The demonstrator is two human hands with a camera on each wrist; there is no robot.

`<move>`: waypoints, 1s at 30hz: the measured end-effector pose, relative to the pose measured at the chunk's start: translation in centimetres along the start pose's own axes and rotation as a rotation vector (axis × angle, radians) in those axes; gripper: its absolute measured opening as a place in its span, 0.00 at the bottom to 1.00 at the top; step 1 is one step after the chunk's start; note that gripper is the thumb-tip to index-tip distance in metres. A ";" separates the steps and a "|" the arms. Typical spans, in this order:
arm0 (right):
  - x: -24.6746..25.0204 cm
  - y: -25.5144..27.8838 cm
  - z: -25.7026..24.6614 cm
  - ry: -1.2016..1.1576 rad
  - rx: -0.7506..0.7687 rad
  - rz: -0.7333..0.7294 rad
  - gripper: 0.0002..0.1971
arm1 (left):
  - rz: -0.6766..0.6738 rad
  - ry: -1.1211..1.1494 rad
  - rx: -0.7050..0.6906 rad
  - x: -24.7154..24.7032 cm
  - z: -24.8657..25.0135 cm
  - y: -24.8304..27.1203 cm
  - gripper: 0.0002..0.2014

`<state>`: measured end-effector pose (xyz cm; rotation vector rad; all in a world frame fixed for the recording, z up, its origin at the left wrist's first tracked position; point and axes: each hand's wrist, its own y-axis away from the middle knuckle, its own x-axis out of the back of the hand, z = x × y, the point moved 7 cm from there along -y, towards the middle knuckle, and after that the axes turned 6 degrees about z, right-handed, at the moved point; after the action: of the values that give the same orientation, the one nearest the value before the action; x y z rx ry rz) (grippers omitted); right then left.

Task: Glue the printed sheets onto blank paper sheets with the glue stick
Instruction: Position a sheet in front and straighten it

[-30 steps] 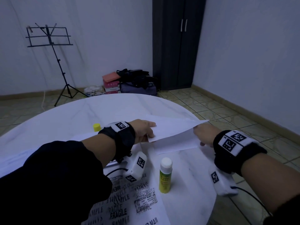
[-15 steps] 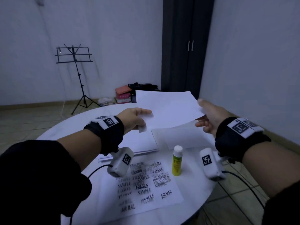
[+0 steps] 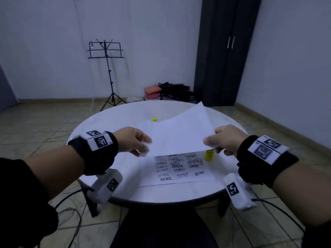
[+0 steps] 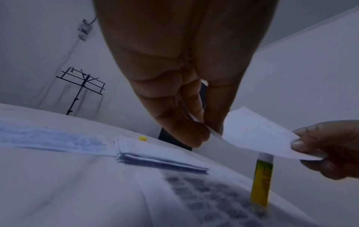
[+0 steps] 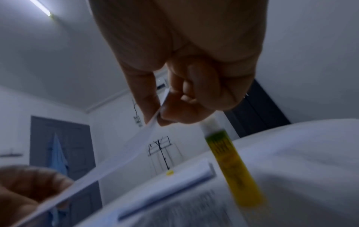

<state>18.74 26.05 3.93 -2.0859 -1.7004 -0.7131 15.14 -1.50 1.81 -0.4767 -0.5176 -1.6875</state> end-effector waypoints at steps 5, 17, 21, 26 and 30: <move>-3.3 0.4 3.3 0.359 -0.100 -0.075 0.13 | -0.098 -0.143 0.092 -2.2 -3.0 0.7 0.09; -5.8 -0.9 5.5 0.652 -0.138 -0.119 0.17 | -0.189 -0.217 0.160 -4.6 -5.5 0.3 0.10; -5.6 -1.1 6.0 0.620 -0.150 -0.128 0.21 | -0.206 -0.217 0.161 -4.7 -5.4 0.3 0.11; -5.6 -1.2 6.3 0.586 -0.147 -0.142 0.20 | -0.217 -0.204 0.158 -4.7 -5.5 0.3 0.11; -5.7 -1.2 6.2 0.605 -0.128 -0.149 0.20 | -0.213 -0.208 0.152 -4.6 -5.6 0.2 0.11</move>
<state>17.71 25.28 -4.46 -1.5869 -1.4892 -1.3643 16.01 -1.09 -5.43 -0.5023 -0.8675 -1.7937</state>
